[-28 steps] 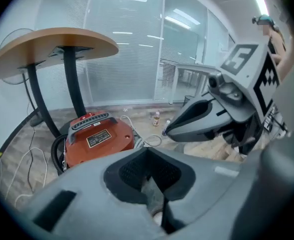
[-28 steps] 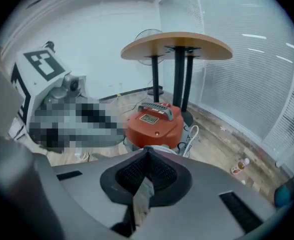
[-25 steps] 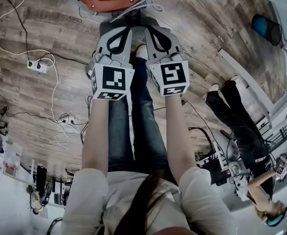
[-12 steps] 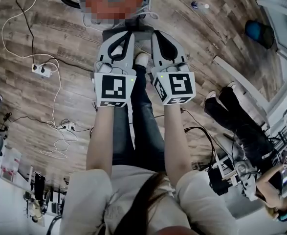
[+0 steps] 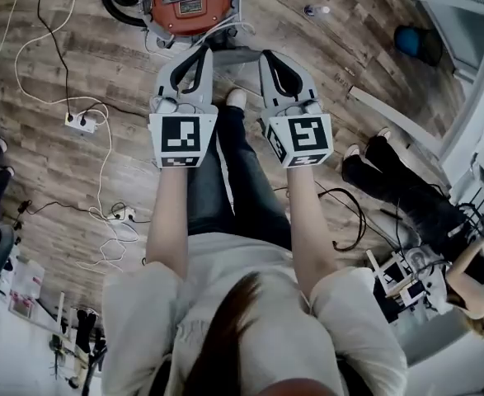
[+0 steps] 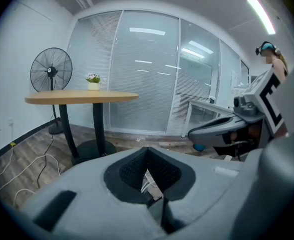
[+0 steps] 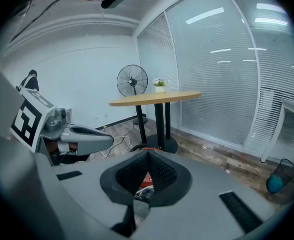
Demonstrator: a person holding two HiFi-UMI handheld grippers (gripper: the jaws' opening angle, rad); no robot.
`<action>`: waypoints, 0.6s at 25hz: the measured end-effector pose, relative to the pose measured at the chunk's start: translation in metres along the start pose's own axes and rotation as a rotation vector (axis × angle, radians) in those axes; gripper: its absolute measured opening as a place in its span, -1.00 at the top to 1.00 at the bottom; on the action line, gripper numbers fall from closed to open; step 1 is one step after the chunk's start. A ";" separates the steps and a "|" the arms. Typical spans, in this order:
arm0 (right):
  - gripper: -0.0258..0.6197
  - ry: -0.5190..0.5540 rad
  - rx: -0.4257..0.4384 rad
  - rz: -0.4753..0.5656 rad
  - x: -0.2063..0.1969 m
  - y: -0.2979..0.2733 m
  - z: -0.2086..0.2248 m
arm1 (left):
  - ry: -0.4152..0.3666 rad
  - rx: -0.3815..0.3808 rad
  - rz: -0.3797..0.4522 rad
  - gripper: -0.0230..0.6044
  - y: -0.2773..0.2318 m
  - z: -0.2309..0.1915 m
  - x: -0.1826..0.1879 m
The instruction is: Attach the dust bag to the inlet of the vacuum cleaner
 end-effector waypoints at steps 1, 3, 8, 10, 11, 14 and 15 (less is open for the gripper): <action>0.91 -0.011 -0.009 0.018 0.007 0.005 -0.001 | -0.010 0.004 0.010 0.87 0.004 -0.002 0.009; 0.91 -0.038 -0.024 0.044 0.018 0.016 -0.006 | -0.018 0.011 0.022 0.87 0.015 -0.002 0.024; 0.91 -0.053 -0.042 0.093 0.047 0.036 -0.021 | 0.003 0.027 0.060 0.88 0.036 -0.006 0.058; 0.91 -0.069 -0.035 0.116 0.058 0.041 -0.027 | -0.013 0.037 0.074 0.87 0.044 -0.010 0.071; 0.91 -0.074 -0.029 0.127 0.063 0.044 -0.030 | -0.015 0.042 0.082 0.88 0.047 -0.012 0.078; 0.91 -0.077 -0.021 0.152 0.078 0.054 -0.037 | 0.005 0.052 0.109 0.87 0.055 -0.016 0.094; 0.91 -0.083 -0.021 0.157 0.081 0.058 -0.040 | 0.011 0.053 0.115 0.87 0.059 -0.016 0.098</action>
Point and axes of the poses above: the fingertips, and each gripper's own axes: y backward along the fingers, z to its right, x out of its top, the point moved 6 cm from there along y, backward along the fingers, and after that the axes turned 9 degrees about -y, right-handed, at the moved point
